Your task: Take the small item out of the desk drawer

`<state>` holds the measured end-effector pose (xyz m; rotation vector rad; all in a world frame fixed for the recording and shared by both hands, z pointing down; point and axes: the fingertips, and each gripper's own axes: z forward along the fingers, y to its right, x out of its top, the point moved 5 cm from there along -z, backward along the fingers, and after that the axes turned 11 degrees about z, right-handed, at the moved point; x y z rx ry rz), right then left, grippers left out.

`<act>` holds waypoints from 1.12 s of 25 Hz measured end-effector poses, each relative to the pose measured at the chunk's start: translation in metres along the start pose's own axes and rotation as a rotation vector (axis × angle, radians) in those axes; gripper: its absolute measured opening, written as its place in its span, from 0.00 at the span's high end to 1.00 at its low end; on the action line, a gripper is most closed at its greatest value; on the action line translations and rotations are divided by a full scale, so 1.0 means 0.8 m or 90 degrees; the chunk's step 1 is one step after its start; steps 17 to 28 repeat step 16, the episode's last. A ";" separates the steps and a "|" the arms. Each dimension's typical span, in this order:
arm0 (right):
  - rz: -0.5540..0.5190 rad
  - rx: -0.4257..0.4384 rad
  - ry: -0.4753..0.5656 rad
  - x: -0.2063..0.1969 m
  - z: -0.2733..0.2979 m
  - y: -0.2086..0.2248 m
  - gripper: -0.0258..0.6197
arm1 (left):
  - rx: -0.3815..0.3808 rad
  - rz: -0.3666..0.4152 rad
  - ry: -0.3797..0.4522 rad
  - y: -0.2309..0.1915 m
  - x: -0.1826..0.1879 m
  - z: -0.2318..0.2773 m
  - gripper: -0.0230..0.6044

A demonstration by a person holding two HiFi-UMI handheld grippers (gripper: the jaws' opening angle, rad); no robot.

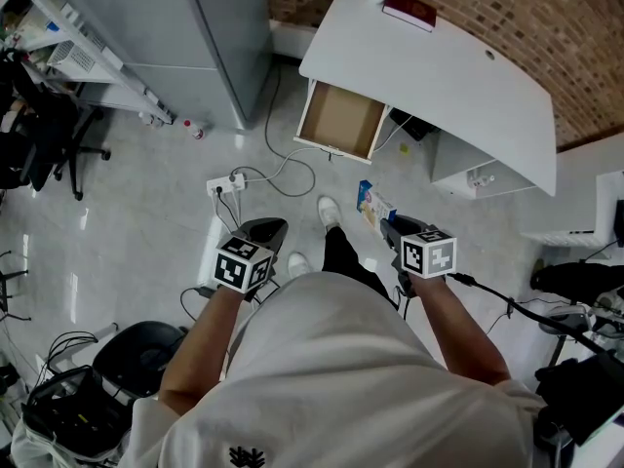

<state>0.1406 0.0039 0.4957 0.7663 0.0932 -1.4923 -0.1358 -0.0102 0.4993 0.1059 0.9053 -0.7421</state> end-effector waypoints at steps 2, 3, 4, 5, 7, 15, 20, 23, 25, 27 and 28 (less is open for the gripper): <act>-0.001 0.001 0.001 0.002 0.002 0.004 0.79 | 0.001 0.000 -0.001 0.001 0.000 0.004 0.92; -0.001 0.004 0.003 0.002 0.004 0.006 0.79 | 0.001 0.001 -0.001 0.002 0.001 0.006 0.92; -0.001 0.007 0.004 0.003 0.005 0.007 0.79 | 0.001 0.002 -0.001 0.003 0.002 0.007 0.92; 0.002 0.006 0.005 0.004 0.005 0.010 0.79 | 0.000 0.002 -0.001 0.003 0.002 0.009 0.92; 0.005 0.003 0.007 0.005 0.006 0.014 0.79 | 0.001 0.002 -0.001 0.004 0.004 0.012 0.92; 0.013 0.001 0.010 0.016 0.019 0.030 0.79 | 0.009 0.001 -0.005 -0.002 0.007 0.021 0.92; 0.012 0.003 0.009 0.017 0.021 0.031 0.79 | 0.010 0.000 -0.006 -0.002 0.006 0.022 0.92; 0.012 0.003 0.009 0.017 0.021 0.031 0.79 | 0.010 0.000 -0.006 -0.002 0.006 0.022 0.92; 0.012 0.003 0.009 0.017 0.021 0.031 0.79 | 0.010 0.000 -0.006 -0.002 0.006 0.022 0.92; 0.012 0.003 0.009 0.017 0.021 0.031 0.79 | 0.010 0.000 -0.006 -0.002 0.006 0.022 0.92; 0.012 0.003 0.009 0.017 0.021 0.031 0.79 | 0.010 0.000 -0.006 -0.002 0.006 0.022 0.92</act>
